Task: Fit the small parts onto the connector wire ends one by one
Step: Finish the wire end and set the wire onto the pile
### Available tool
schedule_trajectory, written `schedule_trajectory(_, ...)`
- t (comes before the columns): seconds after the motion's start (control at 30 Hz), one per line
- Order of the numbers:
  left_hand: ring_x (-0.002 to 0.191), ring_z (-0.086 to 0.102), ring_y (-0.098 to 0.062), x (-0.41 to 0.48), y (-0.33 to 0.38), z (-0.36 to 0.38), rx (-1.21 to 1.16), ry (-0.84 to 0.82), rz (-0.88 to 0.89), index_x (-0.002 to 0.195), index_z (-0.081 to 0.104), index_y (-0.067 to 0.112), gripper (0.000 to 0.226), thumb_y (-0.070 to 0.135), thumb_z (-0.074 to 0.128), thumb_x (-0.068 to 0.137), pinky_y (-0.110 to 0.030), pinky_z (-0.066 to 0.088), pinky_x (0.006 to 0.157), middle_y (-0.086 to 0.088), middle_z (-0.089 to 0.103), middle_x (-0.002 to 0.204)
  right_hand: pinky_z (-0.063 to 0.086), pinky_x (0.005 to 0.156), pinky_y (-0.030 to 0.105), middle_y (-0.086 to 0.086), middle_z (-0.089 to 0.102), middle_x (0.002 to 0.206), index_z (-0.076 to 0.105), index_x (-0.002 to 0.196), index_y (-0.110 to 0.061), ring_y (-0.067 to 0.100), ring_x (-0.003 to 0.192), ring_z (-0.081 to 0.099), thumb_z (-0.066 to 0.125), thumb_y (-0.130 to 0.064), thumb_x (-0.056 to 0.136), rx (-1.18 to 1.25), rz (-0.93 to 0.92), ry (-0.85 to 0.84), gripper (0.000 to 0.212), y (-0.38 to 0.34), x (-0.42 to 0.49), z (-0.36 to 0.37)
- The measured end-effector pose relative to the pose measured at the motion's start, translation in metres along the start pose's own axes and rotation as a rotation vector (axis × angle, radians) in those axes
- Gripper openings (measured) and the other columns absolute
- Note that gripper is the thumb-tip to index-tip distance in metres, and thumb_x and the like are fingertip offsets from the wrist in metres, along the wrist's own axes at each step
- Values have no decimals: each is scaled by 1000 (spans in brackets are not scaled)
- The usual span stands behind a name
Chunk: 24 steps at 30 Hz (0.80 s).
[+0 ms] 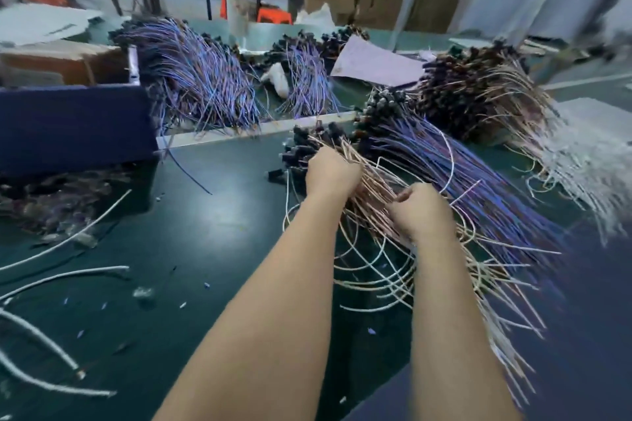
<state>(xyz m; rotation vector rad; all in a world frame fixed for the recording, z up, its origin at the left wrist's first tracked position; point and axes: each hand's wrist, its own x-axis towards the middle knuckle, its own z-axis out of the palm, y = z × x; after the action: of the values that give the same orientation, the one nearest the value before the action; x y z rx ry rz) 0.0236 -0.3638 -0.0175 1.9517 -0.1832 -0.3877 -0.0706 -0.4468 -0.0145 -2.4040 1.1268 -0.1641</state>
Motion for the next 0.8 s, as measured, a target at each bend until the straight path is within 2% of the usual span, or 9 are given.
schedule_trajectory(0.07,89,66,-32,2,-4,1,102,34,67,91,65,-2,21,16,55,83,-37,56,78,-17,69,94,43,97,43,9,67,105,63,105,-18,31,106,57,59,-25,86,6,10,46,21,-1,3,5)
schedule_trajectory(0.17,72,58,-28,3,1,-7,244,59,131,75,56,4,18,19,55,84,-27,42,56,-8,59,72,36,99,44,7,63,113,65,102,-23,33,113,51,58,-25,86,65,-50,173,17,-17,-4,2)
schedule_trajectory(0.23,67,52,-25,1,5,-19,178,75,158,74,58,6,19,21,54,85,-27,38,56,-7,54,66,37,95,41,7,62,113,65,102,-21,32,110,53,56,-22,87,159,-171,247,17,-36,-14,0)
schedule_trajectory(0.3,68,50,-23,-5,9,-39,16,125,192,73,58,10,19,21,53,88,-32,44,62,-7,54,68,41,85,32,9,66,106,66,101,-16,28,101,58,56,-18,89,280,-352,237,16,-59,-28,0)
schedule_trajectory(0.4,74,53,-22,-16,8,-85,-242,315,253,72,58,13,19,18,54,90,-38,51,77,-6,58,72,44,80,29,11,69,101,66,100,-10,28,98,61,56,-18,90,338,-557,108,16,-102,-50,10)
schedule_trajectory(0.53,78,58,-28,-41,-11,-165,-424,635,276,84,62,10,10,12,53,89,-40,51,81,-6,62,78,43,79,29,10,70,98,64,93,-12,27,96,62,57,-22,90,320,-742,-60,12,-167,-86,41)
schedule_trajectory(0.6,81,59,-30,-55,-28,-207,-503,803,273,83,59,13,10,11,52,90,-39,50,80,-8,64,84,43,79,28,8,71,99,68,97,-13,24,97,63,58,-22,90,313,-829,-157,16,-198,-111,61)
schedule_trajectory(0.67,75,54,-21,-71,-49,-246,-634,926,257,83,55,16,12,9,49,91,-36,45,73,-6,61,84,44,80,27,5,70,101,70,99,-16,22,97,62,57,-22,90,312,-912,-268,16,-226,-142,82)
schedule_trajectory(0.8,72,49,-18,-100,-91,-314,-875,1135,153,96,51,9,9,7,44,92,-26,40,63,-8,54,87,46,72,31,7,70,98,70,100,-13,24,90,61,56,-16,89,277,-1036,-519,18,-275,-203,128)
